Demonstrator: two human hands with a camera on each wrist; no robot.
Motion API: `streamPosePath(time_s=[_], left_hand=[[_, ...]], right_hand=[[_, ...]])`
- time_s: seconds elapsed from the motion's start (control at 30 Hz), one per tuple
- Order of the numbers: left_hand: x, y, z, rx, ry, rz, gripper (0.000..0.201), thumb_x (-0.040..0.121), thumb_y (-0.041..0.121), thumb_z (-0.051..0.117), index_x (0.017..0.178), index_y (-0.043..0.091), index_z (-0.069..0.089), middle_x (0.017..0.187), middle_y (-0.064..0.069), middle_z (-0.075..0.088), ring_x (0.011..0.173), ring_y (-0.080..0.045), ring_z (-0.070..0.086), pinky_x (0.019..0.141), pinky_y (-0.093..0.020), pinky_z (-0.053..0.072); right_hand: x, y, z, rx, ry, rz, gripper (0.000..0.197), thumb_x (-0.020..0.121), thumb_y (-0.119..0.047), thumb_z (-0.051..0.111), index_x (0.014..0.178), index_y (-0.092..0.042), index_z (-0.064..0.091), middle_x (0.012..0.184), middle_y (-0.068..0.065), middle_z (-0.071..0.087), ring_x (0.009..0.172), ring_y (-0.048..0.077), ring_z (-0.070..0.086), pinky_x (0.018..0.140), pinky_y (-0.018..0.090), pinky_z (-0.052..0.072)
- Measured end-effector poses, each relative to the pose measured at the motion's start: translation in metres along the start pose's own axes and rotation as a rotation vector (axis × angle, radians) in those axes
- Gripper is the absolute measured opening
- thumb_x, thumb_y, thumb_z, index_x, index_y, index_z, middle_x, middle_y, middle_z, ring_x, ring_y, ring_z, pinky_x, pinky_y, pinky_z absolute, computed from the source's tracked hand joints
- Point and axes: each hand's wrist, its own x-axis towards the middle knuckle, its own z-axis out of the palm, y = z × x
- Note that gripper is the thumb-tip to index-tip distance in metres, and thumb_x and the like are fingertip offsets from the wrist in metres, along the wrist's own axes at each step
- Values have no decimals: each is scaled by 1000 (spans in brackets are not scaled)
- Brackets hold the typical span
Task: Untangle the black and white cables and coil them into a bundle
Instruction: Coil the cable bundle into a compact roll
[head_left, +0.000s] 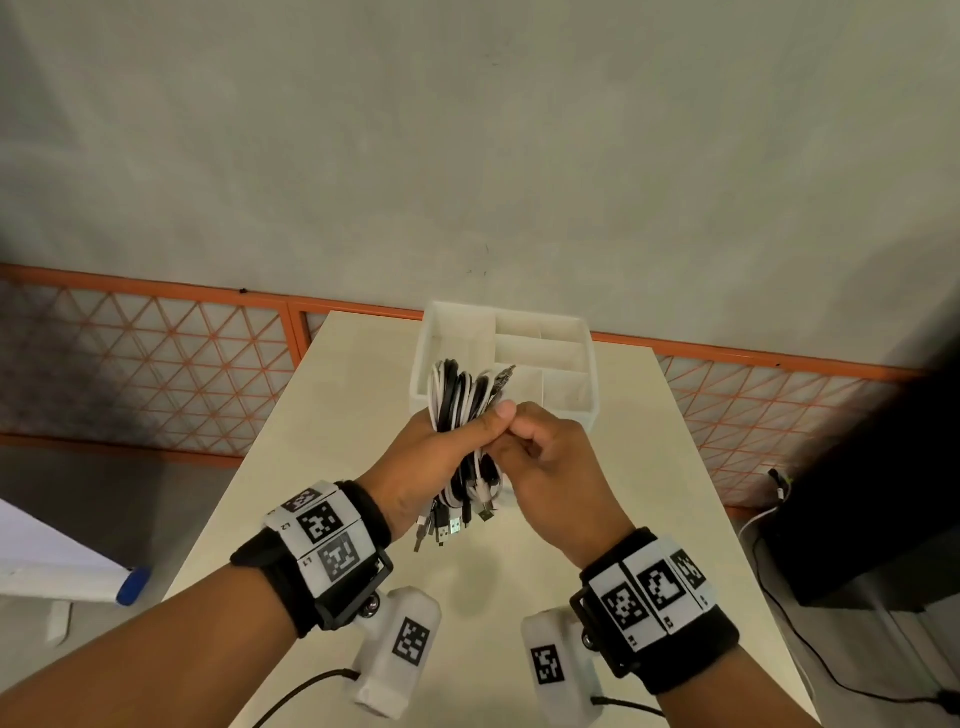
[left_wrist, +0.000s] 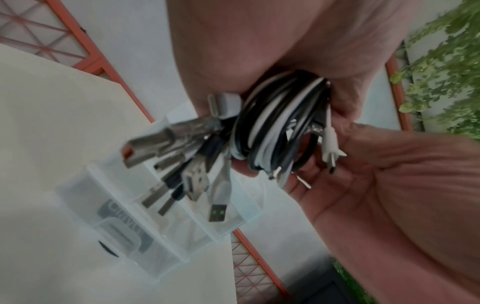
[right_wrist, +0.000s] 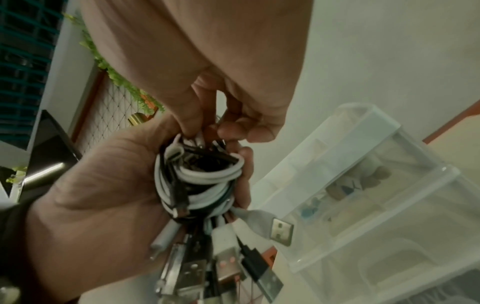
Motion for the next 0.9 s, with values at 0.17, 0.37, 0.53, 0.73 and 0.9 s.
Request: streamPosePath(time_s=[0.17, 0.37, 0.53, 0.73, 0.9], left_hand=[[4, -3, -1, 23, -1, 1, 31, 84, 26, 76, 104, 3, 72, 103, -28, 71, 90, -42, 70, 83, -48, 56], [3, -14, -4, 80, 3, -21, 29, 83, 14, 75, 98, -9, 66, 85, -30, 65, 67, -34, 67, 65, -40, 56], [1, -13, -6, -9, -3, -36, 18, 73, 19, 67, 82, 5, 73, 81, -17, 71, 77, -28, 70, 74, -40, 55], [-1, -13, -9, -185, -6, -142, 53, 72, 24, 69, 108, -15, 61, 94, -26, 69, 84, -34, 68, 85, -46, 54], [-1, -12, -7, -212, -13, -136, 34, 71, 21, 70, 97, -1, 72, 88, -21, 69, 76, -29, 69, 75, -37, 56]], right_hand=[[0, 5, -3, 58, 88, -13, 19, 87, -1, 73, 76, -16, 69, 58, -10, 62, 53, 2, 55, 55, 19, 47], [0, 21, -6, -49, 15, 24, 39, 78, -3, 82, 59, -33, 66, 62, -16, 57, 54, 2, 47, 57, 18, 40], [-2, 13, -8, -24, -92, 14, 21, 92, -9, 71, 85, -28, 74, 69, -15, 65, 58, 14, 51, 56, 25, 47], [2, 2, -9, 48, 33, 29, 23, 78, -14, 85, 94, -18, 68, 73, -2, 68, 50, 8, 54, 51, 28, 52], [3, 6, -7, 55, 113, 10, 36, 77, -17, 86, 103, -24, 62, 81, -6, 60, 51, 12, 47, 53, 37, 50]])
